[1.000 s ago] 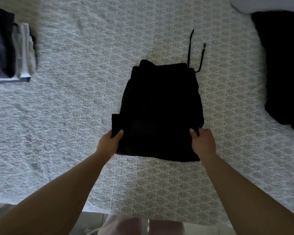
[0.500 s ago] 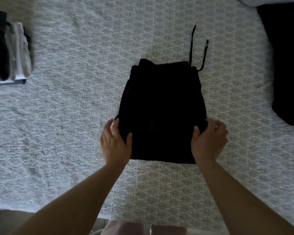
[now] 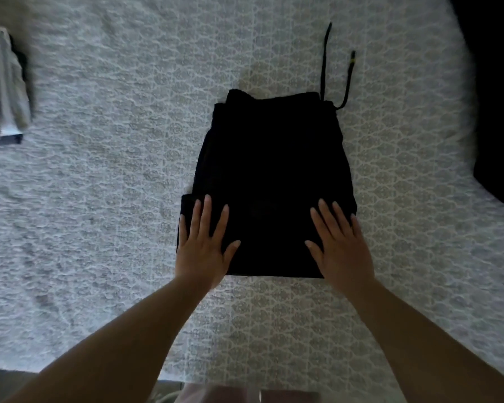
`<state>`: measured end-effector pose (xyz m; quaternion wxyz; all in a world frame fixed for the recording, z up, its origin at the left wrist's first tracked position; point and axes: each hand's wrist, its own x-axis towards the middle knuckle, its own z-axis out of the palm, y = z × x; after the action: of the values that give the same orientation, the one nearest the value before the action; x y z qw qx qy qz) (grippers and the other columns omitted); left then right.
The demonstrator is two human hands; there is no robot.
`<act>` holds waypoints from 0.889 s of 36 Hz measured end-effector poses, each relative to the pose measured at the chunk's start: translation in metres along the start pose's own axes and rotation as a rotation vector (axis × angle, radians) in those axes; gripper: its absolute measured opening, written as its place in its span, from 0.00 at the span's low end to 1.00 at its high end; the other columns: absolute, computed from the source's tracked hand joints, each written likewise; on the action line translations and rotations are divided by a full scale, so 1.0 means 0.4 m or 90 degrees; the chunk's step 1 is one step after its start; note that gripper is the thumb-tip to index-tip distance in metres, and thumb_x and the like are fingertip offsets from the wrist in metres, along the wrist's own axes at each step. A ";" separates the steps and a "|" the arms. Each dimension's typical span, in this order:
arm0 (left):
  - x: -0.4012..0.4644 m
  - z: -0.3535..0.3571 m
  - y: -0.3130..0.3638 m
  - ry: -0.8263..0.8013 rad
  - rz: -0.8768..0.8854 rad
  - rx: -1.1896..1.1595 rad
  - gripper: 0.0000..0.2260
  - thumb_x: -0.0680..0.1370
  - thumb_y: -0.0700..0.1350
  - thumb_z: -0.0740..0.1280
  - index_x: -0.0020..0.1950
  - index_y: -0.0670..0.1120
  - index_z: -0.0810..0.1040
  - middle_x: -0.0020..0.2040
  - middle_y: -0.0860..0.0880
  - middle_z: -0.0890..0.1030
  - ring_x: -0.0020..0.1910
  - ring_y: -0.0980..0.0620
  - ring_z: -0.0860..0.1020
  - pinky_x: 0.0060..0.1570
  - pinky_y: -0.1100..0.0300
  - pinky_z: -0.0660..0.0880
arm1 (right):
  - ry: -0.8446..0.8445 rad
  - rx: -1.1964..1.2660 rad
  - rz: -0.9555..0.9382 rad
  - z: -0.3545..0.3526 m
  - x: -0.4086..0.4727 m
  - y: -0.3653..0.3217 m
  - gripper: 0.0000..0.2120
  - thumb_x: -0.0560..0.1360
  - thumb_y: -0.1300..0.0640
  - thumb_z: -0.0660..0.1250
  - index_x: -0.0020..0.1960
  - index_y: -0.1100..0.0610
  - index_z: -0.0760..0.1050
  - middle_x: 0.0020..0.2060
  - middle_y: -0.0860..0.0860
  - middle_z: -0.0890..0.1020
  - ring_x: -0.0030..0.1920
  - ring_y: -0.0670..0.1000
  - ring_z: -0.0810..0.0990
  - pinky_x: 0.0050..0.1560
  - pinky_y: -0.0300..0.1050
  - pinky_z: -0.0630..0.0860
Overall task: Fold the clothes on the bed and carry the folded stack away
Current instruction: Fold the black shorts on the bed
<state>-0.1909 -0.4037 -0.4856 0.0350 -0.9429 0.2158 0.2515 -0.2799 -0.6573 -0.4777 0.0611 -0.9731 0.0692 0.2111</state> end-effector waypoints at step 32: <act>0.372 -0.207 0.084 0.325 -0.419 -0.530 0.25 0.77 0.41 0.63 0.73 0.53 0.61 0.64 0.47 0.73 0.58 0.46 0.74 0.45 0.52 0.69 | 0.023 0.489 0.192 -0.189 0.424 0.057 0.29 0.78 0.40 0.57 0.74 0.54 0.61 0.67 0.55 0.64 0.69 0.55 0.62 0.68 0.45 0.57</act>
<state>-0.0508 -0.5066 -0.4848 -0.3149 -0.9254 -0.2034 0.0562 -0.1003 -0.7092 -0.4826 0.3869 -0.8621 0.2858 0.1594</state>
